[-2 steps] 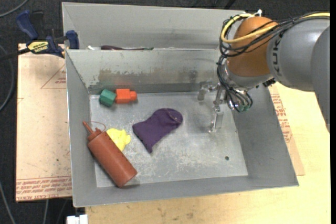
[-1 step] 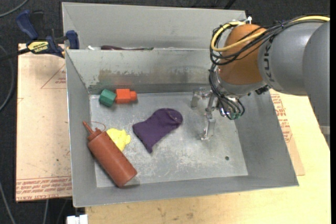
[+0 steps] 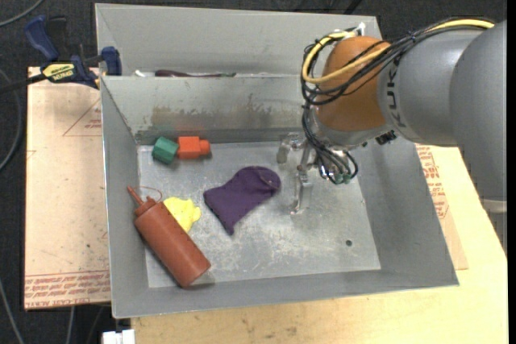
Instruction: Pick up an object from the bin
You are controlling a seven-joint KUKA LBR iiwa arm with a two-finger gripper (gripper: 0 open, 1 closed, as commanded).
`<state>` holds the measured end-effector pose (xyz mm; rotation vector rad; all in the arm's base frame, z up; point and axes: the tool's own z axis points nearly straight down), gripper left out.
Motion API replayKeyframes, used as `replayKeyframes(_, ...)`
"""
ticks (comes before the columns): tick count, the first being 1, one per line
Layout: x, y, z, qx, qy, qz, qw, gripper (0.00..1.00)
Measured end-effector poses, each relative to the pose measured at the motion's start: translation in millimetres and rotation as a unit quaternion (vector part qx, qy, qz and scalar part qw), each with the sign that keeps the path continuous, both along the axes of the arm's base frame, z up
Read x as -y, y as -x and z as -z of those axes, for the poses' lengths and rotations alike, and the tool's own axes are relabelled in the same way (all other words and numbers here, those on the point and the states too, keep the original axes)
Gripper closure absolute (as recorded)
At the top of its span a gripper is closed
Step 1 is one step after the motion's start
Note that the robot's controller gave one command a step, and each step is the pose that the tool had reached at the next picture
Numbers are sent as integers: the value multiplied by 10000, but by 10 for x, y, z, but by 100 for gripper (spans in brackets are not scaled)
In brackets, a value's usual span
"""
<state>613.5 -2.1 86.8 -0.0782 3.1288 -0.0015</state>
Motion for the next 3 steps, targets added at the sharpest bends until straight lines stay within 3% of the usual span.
replayKeyframes(1, -293, -116, 38, -38, -26, 647, 9979, 0)
replayKeyframes(2, -1236, 207, -222, 7, -11, -250, 9997, 100)
replayKeyframes(3, -1220, 205, -218, 7, -2, -240, 9997, 0)
